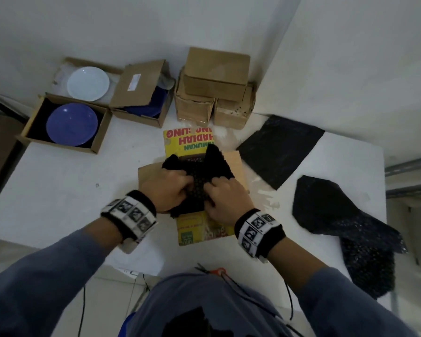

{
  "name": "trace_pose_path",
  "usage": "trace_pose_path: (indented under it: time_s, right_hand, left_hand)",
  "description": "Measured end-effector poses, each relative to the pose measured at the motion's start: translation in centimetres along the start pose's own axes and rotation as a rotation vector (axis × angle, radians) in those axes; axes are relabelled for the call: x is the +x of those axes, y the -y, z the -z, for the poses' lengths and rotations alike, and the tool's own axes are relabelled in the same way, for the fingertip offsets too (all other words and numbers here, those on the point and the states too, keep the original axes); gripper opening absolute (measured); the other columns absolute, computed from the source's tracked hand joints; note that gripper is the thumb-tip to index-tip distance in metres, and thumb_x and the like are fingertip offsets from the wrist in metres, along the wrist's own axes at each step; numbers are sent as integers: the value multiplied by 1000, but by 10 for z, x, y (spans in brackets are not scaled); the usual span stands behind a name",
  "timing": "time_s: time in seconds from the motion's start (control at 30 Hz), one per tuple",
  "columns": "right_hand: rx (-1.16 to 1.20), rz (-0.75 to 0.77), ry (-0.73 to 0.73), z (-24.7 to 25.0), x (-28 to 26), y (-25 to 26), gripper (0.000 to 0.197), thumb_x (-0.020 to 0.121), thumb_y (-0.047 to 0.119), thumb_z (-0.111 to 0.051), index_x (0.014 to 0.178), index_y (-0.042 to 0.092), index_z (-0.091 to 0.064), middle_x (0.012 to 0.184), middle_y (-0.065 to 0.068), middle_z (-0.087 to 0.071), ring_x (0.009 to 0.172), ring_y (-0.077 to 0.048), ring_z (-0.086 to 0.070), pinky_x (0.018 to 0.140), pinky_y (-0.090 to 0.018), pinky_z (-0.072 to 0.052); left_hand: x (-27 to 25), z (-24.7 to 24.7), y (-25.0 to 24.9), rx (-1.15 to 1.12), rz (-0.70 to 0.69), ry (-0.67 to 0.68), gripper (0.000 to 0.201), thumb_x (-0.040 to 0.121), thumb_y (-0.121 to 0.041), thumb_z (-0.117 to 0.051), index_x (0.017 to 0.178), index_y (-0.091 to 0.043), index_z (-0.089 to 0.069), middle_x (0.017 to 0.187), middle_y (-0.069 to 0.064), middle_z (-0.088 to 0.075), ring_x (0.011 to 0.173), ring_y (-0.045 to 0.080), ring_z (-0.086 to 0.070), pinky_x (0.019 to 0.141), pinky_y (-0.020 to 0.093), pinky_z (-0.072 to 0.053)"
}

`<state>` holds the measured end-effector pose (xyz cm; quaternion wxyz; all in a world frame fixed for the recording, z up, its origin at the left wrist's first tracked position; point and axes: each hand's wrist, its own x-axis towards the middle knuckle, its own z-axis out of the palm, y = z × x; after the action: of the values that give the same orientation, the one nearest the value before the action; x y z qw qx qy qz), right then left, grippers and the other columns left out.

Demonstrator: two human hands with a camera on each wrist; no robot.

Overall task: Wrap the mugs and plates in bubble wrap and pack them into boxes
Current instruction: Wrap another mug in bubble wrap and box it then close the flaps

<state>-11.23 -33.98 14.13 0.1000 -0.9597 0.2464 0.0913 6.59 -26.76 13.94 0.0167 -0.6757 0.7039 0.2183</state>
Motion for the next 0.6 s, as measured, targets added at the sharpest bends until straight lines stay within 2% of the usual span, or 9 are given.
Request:
trace_pose_path:
  time_s: [0.07,0.13,0.17,0.23,0.33,0.4,0.5,0.6]
  right_hand:
    - [-5,29,89,-7,-17,3,21,63,35,-71,74,19,-64,73,-2,-60,67,-25,-58,59,-30,-33]
    - [-13,22,170,-10,-24,7,11,71,28,-68,74,19,-66,79,-4,-60,69,-27,-60,61,-31,-30]
    - [-14,-4,191,-10,-25,8,7,78,23,-63,79,17,-68,86,-6,-61,73,-29,-61,61,-32,-31]
    - [-12,-83,237,-6,-22,8,15,88,15,-55,92,15,-69,99,-8,-59,82,-31,-63,63,-34,-38]
    - [3,-141,276,4,-20,4,17,93,8,-51,102,12,-64,108,-8,-57,93,-33,-63,75,-42,-48]
    - [-37,-164,259,11,-18,-1,17,95,7,-48,105,13,-62,108,-8,-61,97,-32,-63,76,-42,-48]
    - [-83,-158,245,18,-14,-8,17,97,10,-46,106,12,-60,106,-9,-63,96,-31,-63,67,-37,-42]
    - [19,-164,200,18,-18,-9,16,93,12,-50,104,11,-61,104,-12,-62,96,-33,-62,70,-38,-48]
  left_hand:
    - [-12,2,12,-15,-25,94,21,79,-14,-59,94,-24,-69,95,-5,-65,89,17,-61,78,29,-45]
    - [-21,-2,17,72,-39,145,23,79,-21,-56,95,-29,-70,96,-10,-67,94,12,-60,86,29,-45]
    - [-24,-6,16,98,-45,149,24,78,-24,-54,94,-31,-71,95,-11,-67,94,12,-60,87,30,-45]
    - [-28,-12,9,122,-49,166,28,79,-30,-48,95,-33,-71,94,-11,-68,92,12,-61,84,31,-45]
    - [-37,-17,-13,124,-40,198,27,89,-32,-45,100,-30,-70,99,-9,-69,89,14,-62,84,33,-44]
    - [-42,-26,-34,41,-40,234,28,95,-30,-45,107,-25,-70,105,-4,-69,89,16,-62,82,34,-47]
    - [-44,-36,-68,-208,-29,389,31,100,-24,-41,119,-20,-65,118,3,-64,98,21,-60,82,36,-50]
    - [-30,-32,-76,-314,27,344,36,101,-13,-40,128,-21,-62,128,3,-61,106,23,-60,88,39,-52]
